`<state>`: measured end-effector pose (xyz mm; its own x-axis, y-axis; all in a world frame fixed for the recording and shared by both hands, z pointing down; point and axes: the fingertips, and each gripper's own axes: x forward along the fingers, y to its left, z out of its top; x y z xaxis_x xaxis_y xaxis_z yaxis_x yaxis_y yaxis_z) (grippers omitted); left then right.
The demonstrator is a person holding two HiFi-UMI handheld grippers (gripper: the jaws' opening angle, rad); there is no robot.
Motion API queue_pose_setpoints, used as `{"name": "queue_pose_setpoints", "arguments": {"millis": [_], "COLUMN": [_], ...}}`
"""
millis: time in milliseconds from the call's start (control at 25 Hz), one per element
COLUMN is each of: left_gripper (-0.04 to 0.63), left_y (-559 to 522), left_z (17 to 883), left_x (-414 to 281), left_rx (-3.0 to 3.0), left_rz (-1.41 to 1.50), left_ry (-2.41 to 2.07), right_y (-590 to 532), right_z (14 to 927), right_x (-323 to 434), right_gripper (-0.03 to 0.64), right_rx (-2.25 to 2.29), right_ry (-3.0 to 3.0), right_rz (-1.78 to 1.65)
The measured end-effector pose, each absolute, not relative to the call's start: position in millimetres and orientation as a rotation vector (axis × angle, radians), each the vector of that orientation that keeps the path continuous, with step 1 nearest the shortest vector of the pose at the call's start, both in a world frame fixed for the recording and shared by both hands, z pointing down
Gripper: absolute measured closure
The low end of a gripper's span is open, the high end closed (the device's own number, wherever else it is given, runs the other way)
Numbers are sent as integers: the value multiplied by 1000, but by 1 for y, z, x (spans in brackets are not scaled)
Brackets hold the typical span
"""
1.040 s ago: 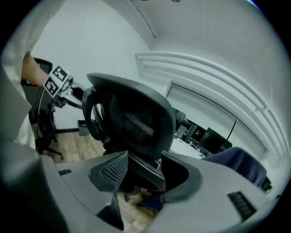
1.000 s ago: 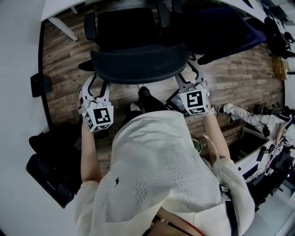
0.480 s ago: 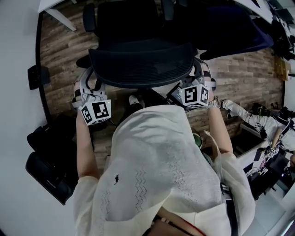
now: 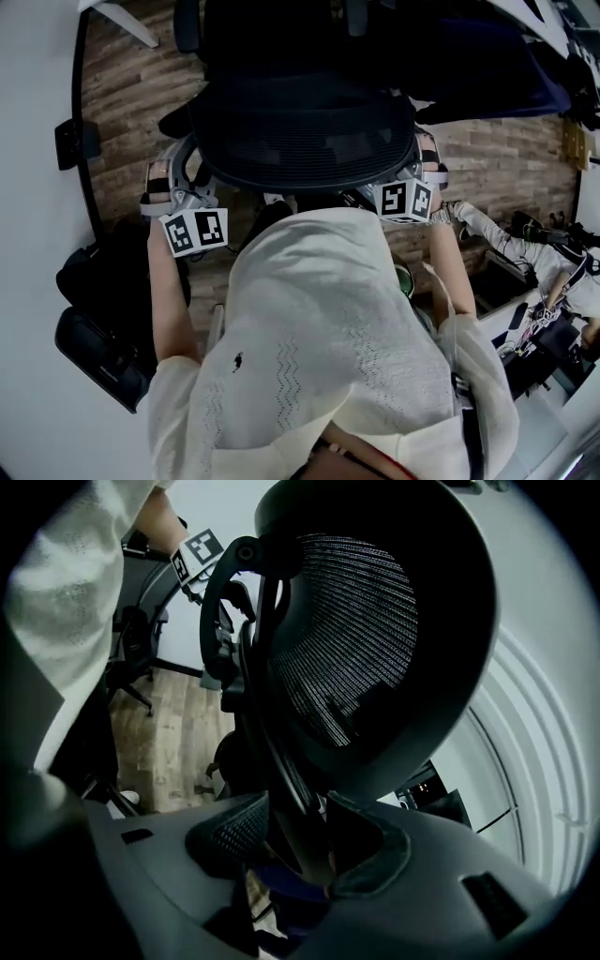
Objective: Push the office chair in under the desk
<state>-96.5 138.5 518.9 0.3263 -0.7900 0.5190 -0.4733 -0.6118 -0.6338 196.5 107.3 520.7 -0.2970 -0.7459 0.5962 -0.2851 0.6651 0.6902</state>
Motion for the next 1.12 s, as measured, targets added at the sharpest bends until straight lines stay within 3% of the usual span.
{"name": "queue_pose_setpoints", "arguments": {"millis": [1120], "left_gripper": [390], "left_y": [75], "left_z": [527], "left_x": [-108], "left_rx": [-2269], "left_rz": [-1281], "left_ry": [1068], "right_y": [58], "right_z": [519], "right_x": [189], "right_gripper": [422], "right_rx": [780], "right_ry": [-1954], "right_rz": [-574]}}
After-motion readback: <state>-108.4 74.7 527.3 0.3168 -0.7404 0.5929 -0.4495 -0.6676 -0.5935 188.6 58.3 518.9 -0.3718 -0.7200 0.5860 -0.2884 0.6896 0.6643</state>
